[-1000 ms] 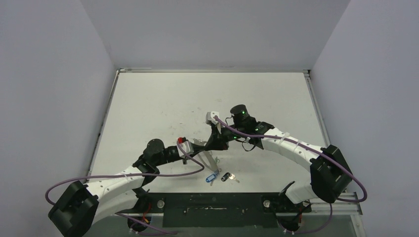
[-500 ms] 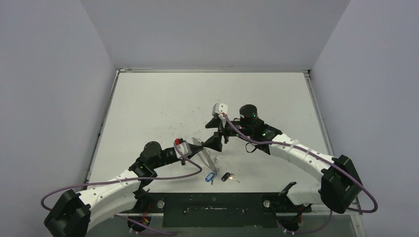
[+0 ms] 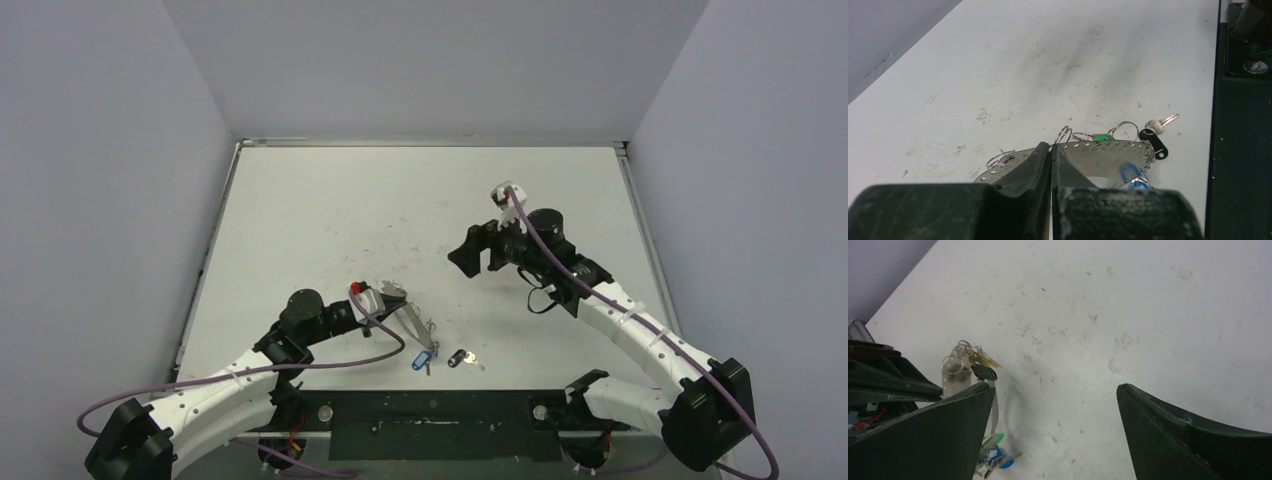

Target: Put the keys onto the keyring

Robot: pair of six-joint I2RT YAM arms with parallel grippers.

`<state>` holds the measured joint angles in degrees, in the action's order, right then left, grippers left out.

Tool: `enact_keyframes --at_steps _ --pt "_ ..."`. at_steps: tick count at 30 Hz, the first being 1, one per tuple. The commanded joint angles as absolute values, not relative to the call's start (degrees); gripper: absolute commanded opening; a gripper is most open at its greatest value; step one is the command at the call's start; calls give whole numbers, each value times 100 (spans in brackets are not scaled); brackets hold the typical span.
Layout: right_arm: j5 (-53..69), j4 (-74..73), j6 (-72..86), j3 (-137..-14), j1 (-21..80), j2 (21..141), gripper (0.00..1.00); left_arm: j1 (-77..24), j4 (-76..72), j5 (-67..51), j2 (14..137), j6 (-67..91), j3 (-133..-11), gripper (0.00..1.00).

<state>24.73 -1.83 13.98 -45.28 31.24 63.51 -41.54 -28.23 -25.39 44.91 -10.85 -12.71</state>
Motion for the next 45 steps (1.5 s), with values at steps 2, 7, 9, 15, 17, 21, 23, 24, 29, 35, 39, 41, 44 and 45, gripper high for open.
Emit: enact_keyframes --at_steps 2,7,9,15,17,21,23,24,29,35,39,41,44,45 --pt "2052 -1956 2189 -4742 2892 6292 100 -4167 -2779 -2353 4237 -1134 -1295 0" --pt "2102 -2716 2126 -4250 2928 5828 100 -4168 -2607 -2205 4094 -1134 -1283 0" --pt "1837 -3025 2212 -4103 3028 5573 99 -4173 -2572 -2157 4040 -1133 -1260 0" --pt "368 -3844 2845 -3930 4114 5468 81 -4168 -2377 -1967 3877 -1142 -1226 0" --pt "-129 -3941 3038 -3941 4640 5752 79 -4167 -2309 -1917 3812 -1145 -1222 0" --pt "-967 -3945 3327 -3964 5600 6346 68 -4167 -2203 -1860 3657 -1160 -1196 0" --pt "-1401 -3934 3439 -4017 6024 6549 63 -4166 -2142 -1825 3600 -1159 -1195 0" --pt "-1574 -3902 3472 -4043 6184 6660 59 -4167 -2120 -1823 3569 -1150 -1191 0" --pt "-1986 -3588 3352 -4226 6830 7285 48 -4172 -2062 -1779 3502 -1147 -1203 0" --pt "-1850 -3148 3068 -4414 7225 7867 48 -4170 -1981 -1714 3523 -1156 -1230 0" --pt "-1723 -2846 2802 -4480 7322 8056 49 -4173 -1958 -1717 3523 -1153 -1239 0" --pt "-1668 -2800 2742 -4526 7329 8163 48 -4171 -1947 -1714 3508 -1152 -1239 0" --pt "-1640 -2803 2753 -4530 7341 8303 44 -4174 -1921 -1706 3483 -1135 -1248 0" --pt "-1654 -2830 2784 -4519 7344 8339 42 -4175 -1912 -1697 3473 -1142 -1244 0"
